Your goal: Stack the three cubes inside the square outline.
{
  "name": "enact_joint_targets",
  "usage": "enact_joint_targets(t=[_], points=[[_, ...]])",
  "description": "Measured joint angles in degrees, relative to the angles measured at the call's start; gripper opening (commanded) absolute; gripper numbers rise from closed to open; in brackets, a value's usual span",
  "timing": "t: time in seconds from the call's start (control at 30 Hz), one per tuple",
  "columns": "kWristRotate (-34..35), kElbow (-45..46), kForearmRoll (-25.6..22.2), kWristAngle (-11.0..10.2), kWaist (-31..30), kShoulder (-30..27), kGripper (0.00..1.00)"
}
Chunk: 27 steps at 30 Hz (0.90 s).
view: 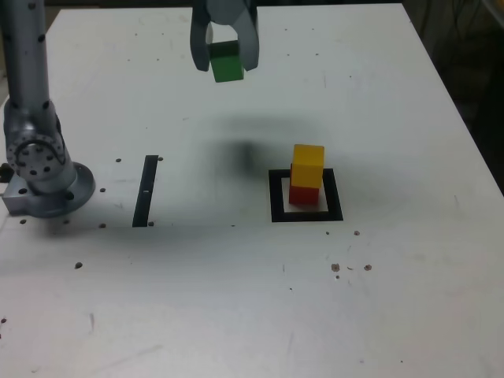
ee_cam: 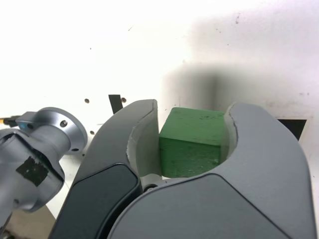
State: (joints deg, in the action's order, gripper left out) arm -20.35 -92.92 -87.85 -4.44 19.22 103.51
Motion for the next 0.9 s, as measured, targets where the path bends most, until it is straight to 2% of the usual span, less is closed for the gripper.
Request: enact_joint_targets(t=[0.17, 0.37, 0.9], points=[[3.0, -4.4, -2.9, -0.1, -7.0, 2.2, 0.33], [5.0, -8.6, -4.5, 0.5, -11.6, 5.6, 0.33], [8.8, -14.6, -5.1, 1.7, -19.1, 11.9, 0.33]])
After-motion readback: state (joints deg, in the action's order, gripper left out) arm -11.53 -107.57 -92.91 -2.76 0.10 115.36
